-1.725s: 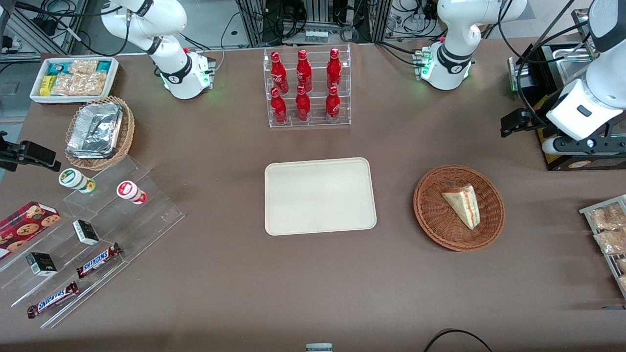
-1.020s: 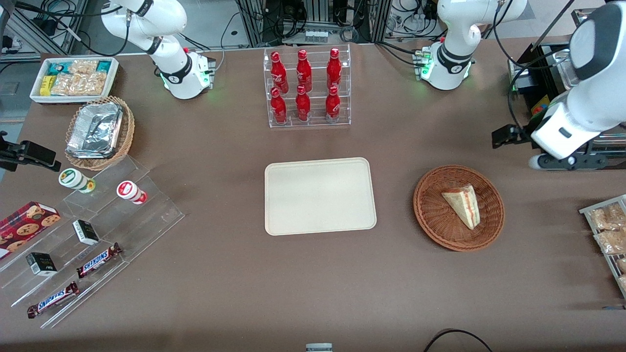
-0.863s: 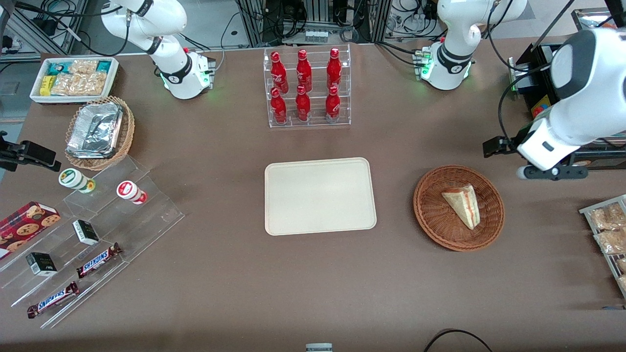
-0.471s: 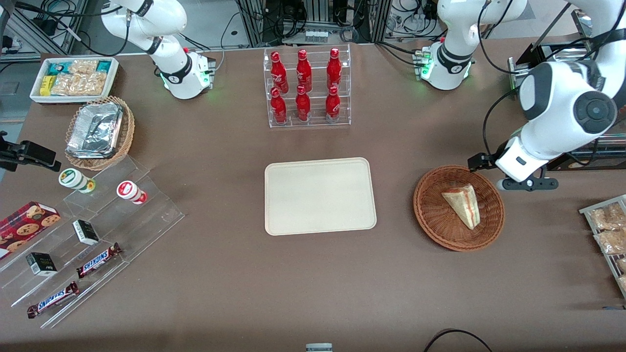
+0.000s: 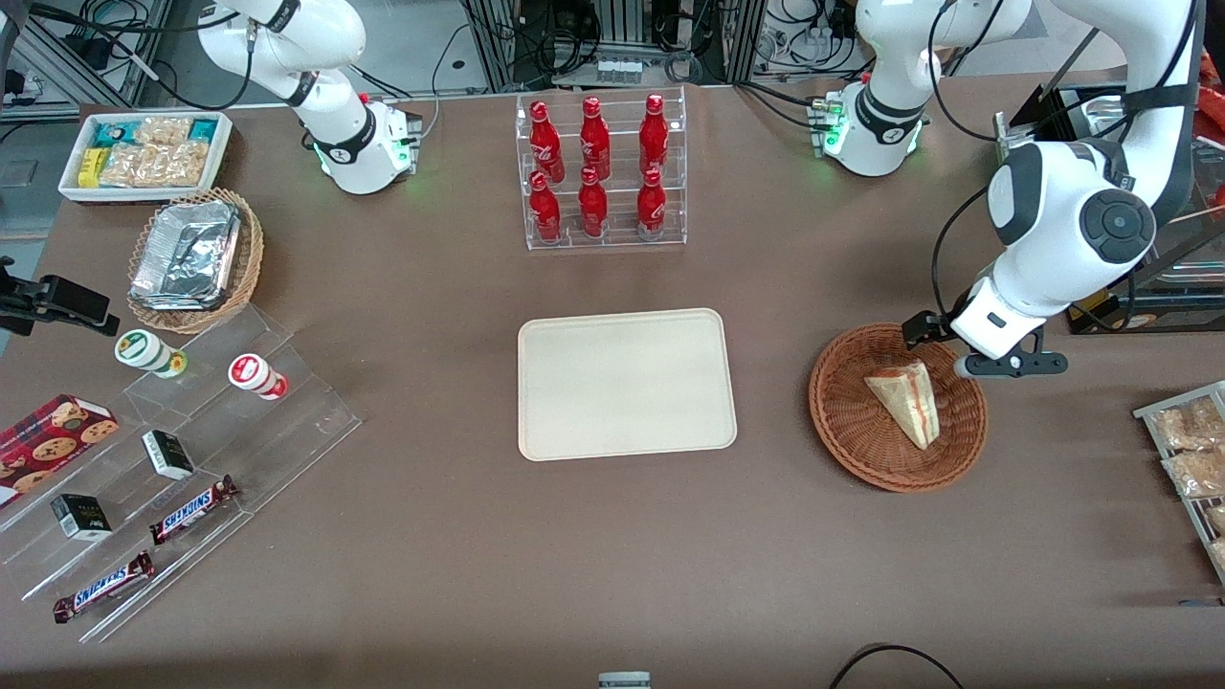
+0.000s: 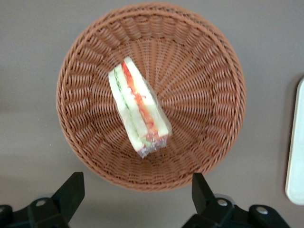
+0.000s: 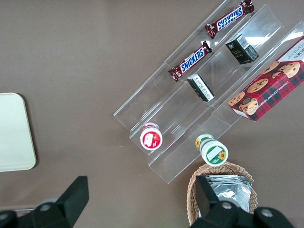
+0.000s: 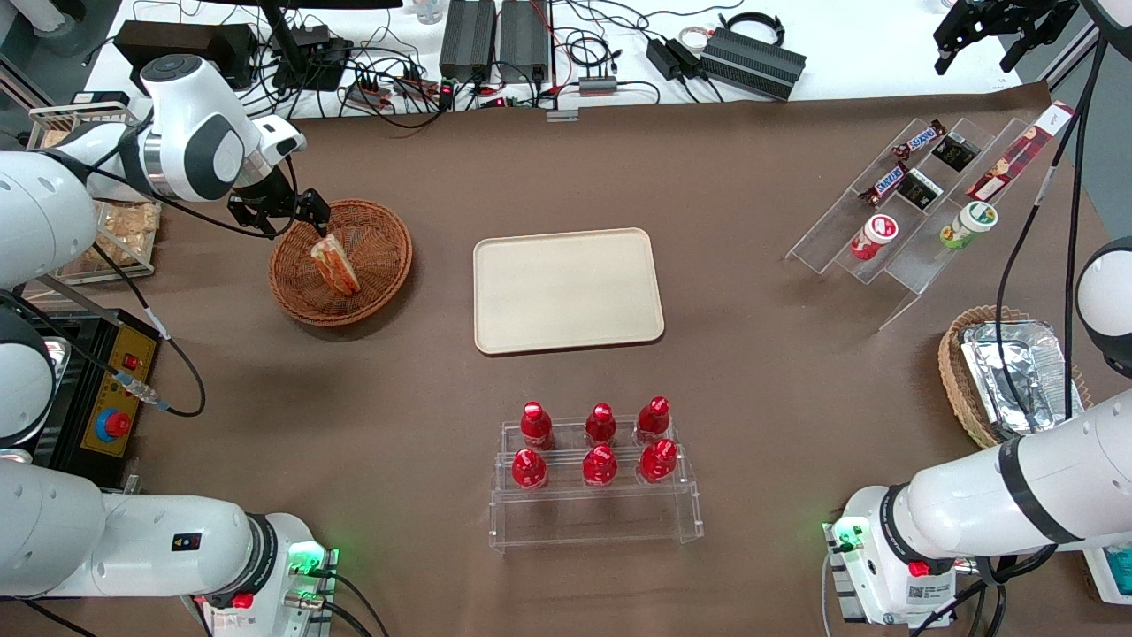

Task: Place sandwich from basket to tray
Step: 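Move the left gripper down over the sandwich in the wicker basket, then close the left gripper on the wrapped sandwich and lift it, then carry the sandwich over the cream tray and lower it onto it, then open the left gripper to release the sandwich on the tray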

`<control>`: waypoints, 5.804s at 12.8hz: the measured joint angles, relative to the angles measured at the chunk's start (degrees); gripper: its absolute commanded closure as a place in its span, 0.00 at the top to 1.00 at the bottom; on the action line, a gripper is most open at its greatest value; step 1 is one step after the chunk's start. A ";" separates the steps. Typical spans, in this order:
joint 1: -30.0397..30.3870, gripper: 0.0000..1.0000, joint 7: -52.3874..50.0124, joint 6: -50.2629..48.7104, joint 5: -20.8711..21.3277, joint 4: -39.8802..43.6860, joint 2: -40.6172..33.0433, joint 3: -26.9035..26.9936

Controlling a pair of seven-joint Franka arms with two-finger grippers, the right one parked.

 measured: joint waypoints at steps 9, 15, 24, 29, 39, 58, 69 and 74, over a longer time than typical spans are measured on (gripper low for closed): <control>-0.01 1.00 -32.47 10.04 -0.02 -1.00 6.01 0.04; -0.10 1.00 -34.59 13.15 -0.02 -1.06 11.14 0.03; -0.19 0.00 -34.57 14.16 -0.02 -0.84 13.95 -0.05; -0.59 0.00 -32.41 -1.99 -0.01 9.81 13.53 -1.41; -2.06 0.00 -33.16 -5.31 5.75 18.78 19.52 -21.58; -27.33 0.00 -62.12 -8.84 16.38 46.37 44.81 -19.83; -26.89 1.00 -62.22 -13.32 16.38 50.05 40.16 -18.93; -26.37 1.00 -59.44 -22.23 15.97 50.41 31.33 -10.37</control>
